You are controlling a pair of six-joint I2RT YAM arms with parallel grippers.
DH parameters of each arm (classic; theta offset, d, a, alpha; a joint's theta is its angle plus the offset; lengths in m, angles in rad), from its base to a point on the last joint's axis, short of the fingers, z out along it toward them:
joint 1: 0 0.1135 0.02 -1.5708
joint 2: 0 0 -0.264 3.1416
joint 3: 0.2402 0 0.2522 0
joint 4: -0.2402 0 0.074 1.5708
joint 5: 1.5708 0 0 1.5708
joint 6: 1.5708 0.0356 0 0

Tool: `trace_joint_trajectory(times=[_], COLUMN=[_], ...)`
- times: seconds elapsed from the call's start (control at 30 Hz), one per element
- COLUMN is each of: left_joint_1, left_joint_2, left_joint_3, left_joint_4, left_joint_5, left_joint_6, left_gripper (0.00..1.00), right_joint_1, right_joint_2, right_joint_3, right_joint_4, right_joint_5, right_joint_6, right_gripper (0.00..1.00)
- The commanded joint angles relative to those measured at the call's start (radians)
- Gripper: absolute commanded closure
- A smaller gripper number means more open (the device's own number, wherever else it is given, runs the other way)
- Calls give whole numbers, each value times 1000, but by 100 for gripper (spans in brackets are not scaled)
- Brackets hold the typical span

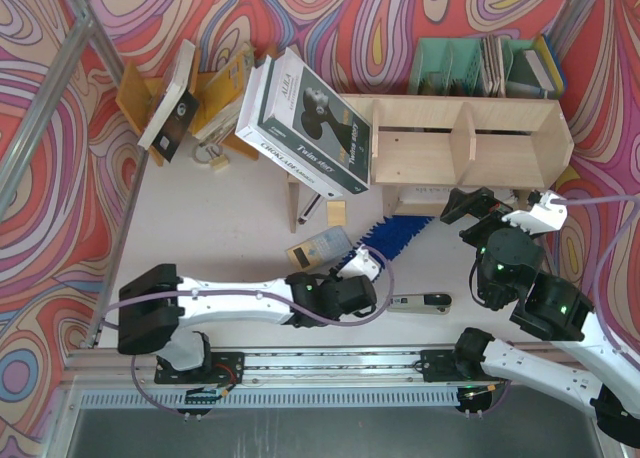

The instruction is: Dust the bookshelf with a duster

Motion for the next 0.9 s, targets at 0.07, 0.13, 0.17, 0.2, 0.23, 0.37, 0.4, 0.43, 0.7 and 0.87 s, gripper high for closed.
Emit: trace_joint_trajectory(times=[0.07, 0.13, 0.17, 0.2, 0.23, 0.37, 0.4, 0.43, 0.7, 0.87], left_joint_1=[2, 2, 2, 2, 2, 1, 2, 0, 2, 0], left_joint_2=[-151, -164, -163, -156, -146, -85, -72, -60, 41, 123], left_joint_3=[-76, -87, -86, -80, -68, -6, 11, 29, 182, 262], left_joint_4=[-24, -21, -20, -21, -19, 17, 29, 40, 90, 98], left_joint_5=[-100, -90, -86, -85, -80, -45, -37, -29, 25, 87], left_joint_6=[-105, -115, -118, -118, -112, -65, -50, -34, 74, 111], left_gripper=[100, 100, 100, 100, 100, 100, 100, 100, 100, 100], right_joint_1=[-4, -3, -4, -3, -3, -3, -4, -4, -4, -3], right_joint_2=[-5, -5, -3, -2, 1, 7, 6, 4, -10, -13], right_joint_3=[-1, -1, -1, -1, -1, 4, 4, 4, -10, -13], right_joint_4=[21, 33, 39, 39, 40, 28, 26, 23, 5, 1], right_joint_5=[40, 37, 35, 31, 28, 26, 24, 22, 26, 27], right_joint_6=[-18, -24, -24, -24, -26, -18, -16, -14, 10, 12], right_gripper=[1, 1, 1, 1, 1, 1, 1, 1, 1, 1])
